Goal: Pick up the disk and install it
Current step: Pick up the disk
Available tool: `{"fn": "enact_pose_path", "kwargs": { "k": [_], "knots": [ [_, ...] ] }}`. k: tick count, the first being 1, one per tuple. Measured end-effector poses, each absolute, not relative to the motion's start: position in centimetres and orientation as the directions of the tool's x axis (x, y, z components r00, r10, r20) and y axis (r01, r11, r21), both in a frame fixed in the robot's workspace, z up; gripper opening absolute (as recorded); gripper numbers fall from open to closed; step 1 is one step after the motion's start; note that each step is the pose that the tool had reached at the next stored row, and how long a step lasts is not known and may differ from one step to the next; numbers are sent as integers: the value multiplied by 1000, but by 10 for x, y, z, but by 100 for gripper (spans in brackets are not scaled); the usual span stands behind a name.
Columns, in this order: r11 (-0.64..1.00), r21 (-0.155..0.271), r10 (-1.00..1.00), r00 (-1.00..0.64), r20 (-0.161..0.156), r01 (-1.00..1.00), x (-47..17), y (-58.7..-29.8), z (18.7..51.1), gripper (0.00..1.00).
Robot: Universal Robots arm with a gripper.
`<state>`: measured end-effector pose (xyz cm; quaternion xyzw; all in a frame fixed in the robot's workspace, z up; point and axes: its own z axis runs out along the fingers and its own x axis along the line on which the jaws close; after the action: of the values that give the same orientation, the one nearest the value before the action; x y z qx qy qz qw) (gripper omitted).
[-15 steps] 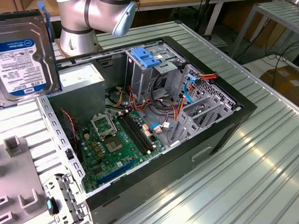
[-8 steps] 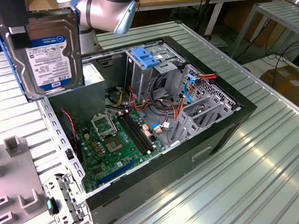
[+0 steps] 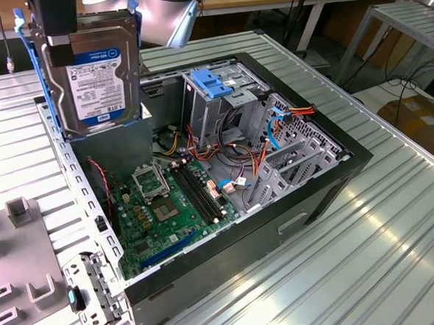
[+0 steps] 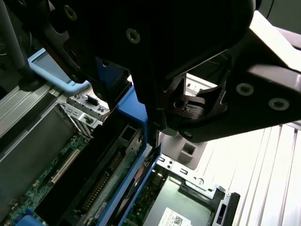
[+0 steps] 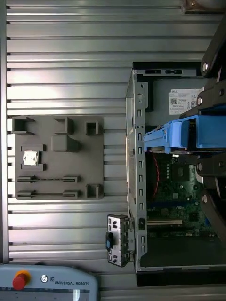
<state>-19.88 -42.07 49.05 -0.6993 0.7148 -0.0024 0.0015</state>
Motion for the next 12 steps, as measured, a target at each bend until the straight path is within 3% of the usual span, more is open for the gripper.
{"fn": "enact_pose_path", "kwargs": {
  "k": [12],
  "knots": [
    [22,-6,-1000,-22,1,-1000,-147,-422,490,37]
  ]
}}
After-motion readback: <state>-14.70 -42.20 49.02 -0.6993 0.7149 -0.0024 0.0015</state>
